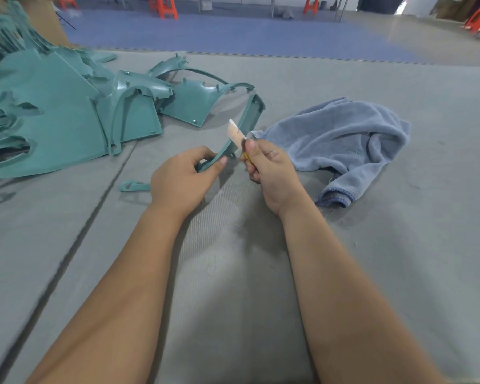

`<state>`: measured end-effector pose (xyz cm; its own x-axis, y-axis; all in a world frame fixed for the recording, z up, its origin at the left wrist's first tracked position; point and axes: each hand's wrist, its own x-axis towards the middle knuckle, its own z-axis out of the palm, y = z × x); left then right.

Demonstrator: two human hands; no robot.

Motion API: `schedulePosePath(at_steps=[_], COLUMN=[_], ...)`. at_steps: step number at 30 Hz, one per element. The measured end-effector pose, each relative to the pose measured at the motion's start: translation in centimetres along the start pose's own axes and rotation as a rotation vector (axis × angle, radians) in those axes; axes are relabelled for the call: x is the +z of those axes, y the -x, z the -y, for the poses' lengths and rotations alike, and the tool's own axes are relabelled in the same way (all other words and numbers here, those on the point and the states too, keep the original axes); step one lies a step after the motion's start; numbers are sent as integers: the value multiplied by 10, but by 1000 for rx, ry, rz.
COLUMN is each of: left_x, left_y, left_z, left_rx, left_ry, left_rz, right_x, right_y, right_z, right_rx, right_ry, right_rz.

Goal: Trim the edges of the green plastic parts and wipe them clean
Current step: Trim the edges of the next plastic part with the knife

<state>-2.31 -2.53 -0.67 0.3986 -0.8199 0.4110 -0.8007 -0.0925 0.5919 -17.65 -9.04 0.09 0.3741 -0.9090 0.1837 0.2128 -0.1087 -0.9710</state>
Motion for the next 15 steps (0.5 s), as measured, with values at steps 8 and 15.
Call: schedulePosePath(at_steps=[8,15], left_x=[-6,-5], left_y=[4,4], left_z=[4,-5], left_rx=[14,219], left_ry=[22,-55], left_rz=[-32,-36], right_x=[-7,-6], right_y=[-5,2], right_z=[1,7], right_rx=[23,57], right_ry=[-234,-173], right_rz=[-98,-24])
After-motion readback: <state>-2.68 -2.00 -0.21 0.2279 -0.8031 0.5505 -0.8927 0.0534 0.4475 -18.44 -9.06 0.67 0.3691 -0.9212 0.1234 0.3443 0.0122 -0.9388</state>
